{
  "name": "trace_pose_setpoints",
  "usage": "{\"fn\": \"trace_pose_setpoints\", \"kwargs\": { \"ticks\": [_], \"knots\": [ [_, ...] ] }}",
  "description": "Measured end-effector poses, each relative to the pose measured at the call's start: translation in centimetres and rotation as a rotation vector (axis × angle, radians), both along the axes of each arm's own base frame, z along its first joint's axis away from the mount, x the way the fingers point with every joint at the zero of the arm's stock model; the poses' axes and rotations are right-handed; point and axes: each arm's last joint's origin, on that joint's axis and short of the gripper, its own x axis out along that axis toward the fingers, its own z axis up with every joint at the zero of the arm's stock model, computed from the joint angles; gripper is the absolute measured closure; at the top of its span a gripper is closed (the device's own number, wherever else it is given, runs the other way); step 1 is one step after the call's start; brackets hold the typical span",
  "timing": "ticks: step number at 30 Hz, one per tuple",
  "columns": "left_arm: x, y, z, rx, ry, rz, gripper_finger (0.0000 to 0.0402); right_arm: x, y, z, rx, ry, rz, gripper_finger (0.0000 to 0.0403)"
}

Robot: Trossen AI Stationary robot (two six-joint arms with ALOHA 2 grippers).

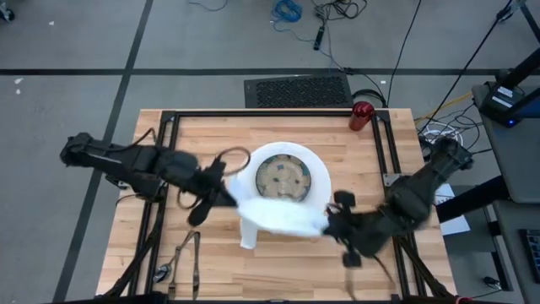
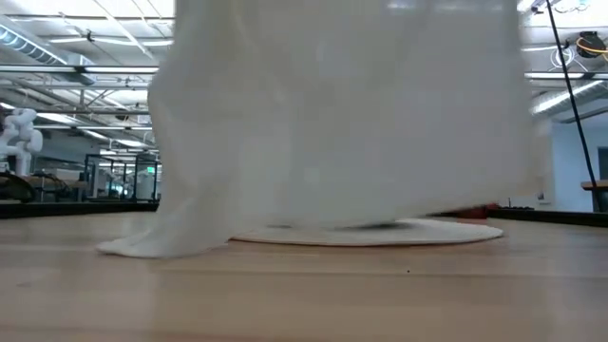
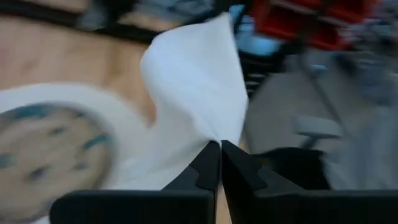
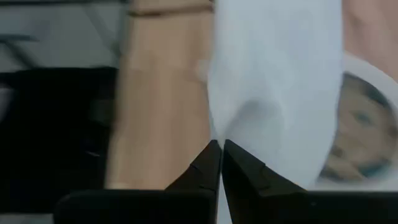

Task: Set table place
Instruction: Fold the white napkin

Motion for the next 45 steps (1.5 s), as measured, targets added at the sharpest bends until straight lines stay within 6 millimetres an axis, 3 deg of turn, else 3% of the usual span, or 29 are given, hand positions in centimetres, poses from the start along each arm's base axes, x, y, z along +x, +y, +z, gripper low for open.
{"fn": "trace_pose_setpoints", "kwargs": {
  "ticks": [4,9,15,19,25,30,37,45],
  "knots": [
    [-0.6,-1.8,1.0,-0.011,-0.101,-0.055,0.0402,-1.3,1.9,0.2,0.031,-0.024,0.061,0.0403],
    [-0.3,-1.2,0.4,0.112,-0.074,0.067,0.0402,-1.3,1.7,-0.7,-0.072,-0.013,-0.057,0.0403],
    [3.4,1.1,-4.6,0.233,0.147,0.197,0.0402,0.0,-1.2,-3.5,-0.250,0.152,-0.337,0.0403],
    [5.4,3.2,-8.5,0.315,0.295,0.234,0.0402,1.3,-3.4,-6.5,-0.343,0.252,-0.451,0.0403],
    [7.3,6.9,-11.6,0.494,0.422,0.343,0.0402,2.6,-7.4,-12.4,-0.449,0.402,-0.553,0.0403],
    [8.5,9.7,-14.1,0.570,0.525,0.465,0.0402,2.7,-10.5,-15.8,-0.490,0.488,-0.600,0.0403],
    [9.4,11.9,-17.1,0.576,0.649,0.511,0.0402,3.2,-12.8,-17.1,-0.489,0.557,-0.552,0.0369],
    [9.2,11.5,-17.0,0.581,0.689,0.471,0.0402,5.1,-14.1,-17.2,-0.405,0.509,-0.403,0.0296]
  ]
}}
